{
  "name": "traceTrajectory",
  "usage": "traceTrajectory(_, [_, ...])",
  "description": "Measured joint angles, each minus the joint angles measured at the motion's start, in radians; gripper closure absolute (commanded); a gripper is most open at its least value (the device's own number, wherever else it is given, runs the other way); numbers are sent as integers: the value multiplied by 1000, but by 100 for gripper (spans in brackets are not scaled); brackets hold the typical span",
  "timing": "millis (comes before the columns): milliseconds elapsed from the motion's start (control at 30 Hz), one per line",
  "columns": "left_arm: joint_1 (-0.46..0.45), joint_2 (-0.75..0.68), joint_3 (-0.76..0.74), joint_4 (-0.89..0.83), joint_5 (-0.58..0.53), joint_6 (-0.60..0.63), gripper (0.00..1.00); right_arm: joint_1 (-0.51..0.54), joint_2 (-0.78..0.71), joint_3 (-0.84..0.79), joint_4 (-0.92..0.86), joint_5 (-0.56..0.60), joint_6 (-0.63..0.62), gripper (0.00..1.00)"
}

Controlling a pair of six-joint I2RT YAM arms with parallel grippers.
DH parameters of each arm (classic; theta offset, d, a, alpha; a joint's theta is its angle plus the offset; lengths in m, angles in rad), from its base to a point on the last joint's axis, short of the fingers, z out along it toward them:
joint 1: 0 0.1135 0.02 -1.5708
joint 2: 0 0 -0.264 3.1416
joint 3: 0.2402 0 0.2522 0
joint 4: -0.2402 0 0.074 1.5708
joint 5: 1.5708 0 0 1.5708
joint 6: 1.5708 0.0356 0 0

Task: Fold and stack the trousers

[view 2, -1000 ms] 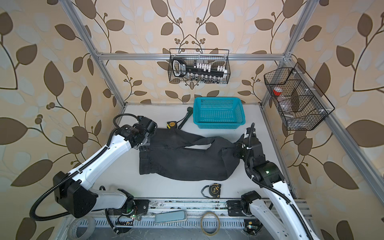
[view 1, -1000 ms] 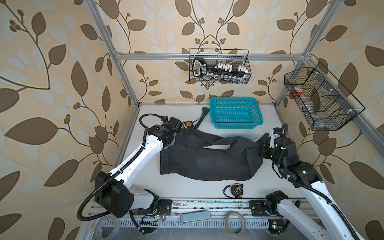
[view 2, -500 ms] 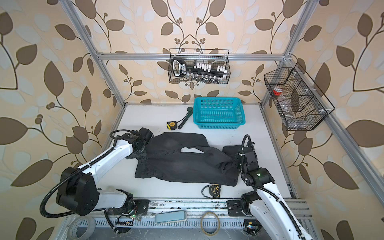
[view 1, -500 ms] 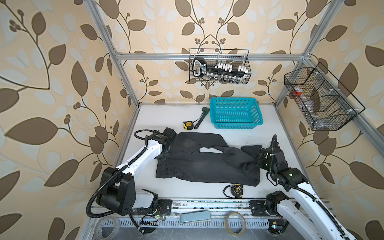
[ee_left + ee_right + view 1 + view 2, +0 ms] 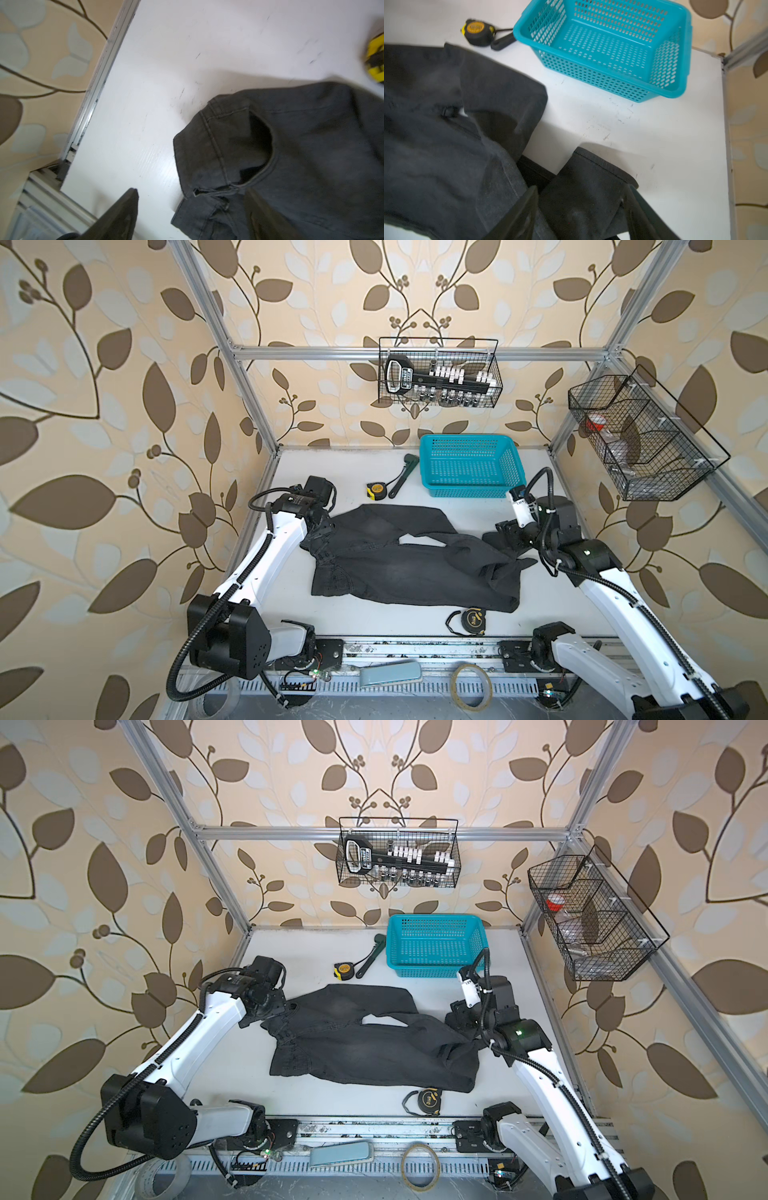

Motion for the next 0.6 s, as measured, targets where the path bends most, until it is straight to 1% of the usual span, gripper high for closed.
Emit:
traceTrajectory(67, [11,4,42,3,34,-13,12,-37,65,27,-28,-39,-88,32])
traceTrajectory(133, [24,22,77,4,71,-33,12,-61,113,39,-36,-64,-135,32])
traceTrajectory(233, [36,80,111,23,113,-94,11,-68,178,48,-52,-91,-170,32])
traceTrajectory(333, [50,148,113,45,132,-175,11,-68,224,47,-70,-114,-181,32])
traceTrajectory(400, [67,198,113,56,151,-225,11,-71,214,40,-77,-143,-185,32])
traceTrajectory(467, [85,251,110,77,172,-273,11,-75,161,14,-77,-174,-203,32])
traceTrajectory(600, [102,308,89,114,203,-348,11,-76,56,-25,-119,-186,-274,32])
